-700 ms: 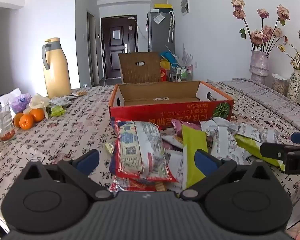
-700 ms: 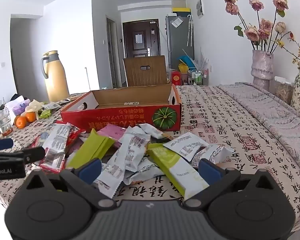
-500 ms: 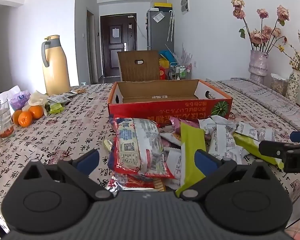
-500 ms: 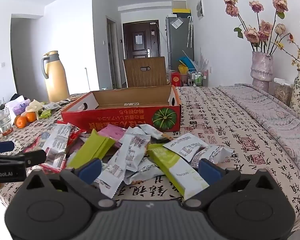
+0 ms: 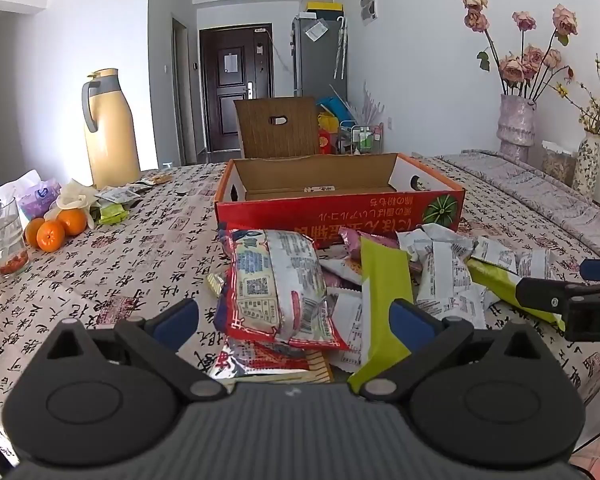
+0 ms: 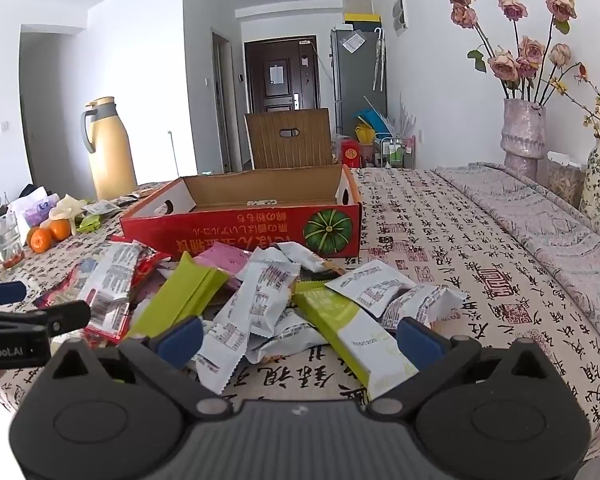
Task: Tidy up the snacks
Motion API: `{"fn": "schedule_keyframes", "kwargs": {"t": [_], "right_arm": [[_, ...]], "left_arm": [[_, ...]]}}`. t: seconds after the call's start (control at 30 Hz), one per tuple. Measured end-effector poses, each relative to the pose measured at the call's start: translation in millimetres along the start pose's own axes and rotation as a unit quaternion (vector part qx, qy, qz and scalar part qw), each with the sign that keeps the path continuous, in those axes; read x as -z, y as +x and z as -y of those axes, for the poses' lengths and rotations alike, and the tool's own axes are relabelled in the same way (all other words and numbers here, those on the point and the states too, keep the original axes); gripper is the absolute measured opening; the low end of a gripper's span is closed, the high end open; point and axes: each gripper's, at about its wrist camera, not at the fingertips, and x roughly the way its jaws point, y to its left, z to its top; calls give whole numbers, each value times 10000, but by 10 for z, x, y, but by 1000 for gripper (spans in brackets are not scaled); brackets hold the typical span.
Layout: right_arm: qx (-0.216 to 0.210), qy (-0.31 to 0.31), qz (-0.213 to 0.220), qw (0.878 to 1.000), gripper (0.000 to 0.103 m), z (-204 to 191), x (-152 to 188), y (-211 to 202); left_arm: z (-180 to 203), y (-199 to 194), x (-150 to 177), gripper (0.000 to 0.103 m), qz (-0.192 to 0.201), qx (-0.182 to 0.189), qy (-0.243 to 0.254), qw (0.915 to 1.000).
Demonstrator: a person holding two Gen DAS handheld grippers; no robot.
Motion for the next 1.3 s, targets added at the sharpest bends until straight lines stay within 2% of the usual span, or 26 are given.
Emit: {"fn": "schedule_keyframes", "kwargs": {"t": [1.3], "right_arm": [[24,15,-45,10000,103,2,29,2]], "left_arm": [[12,-41,17,103,-28,41,11,10000]]}}
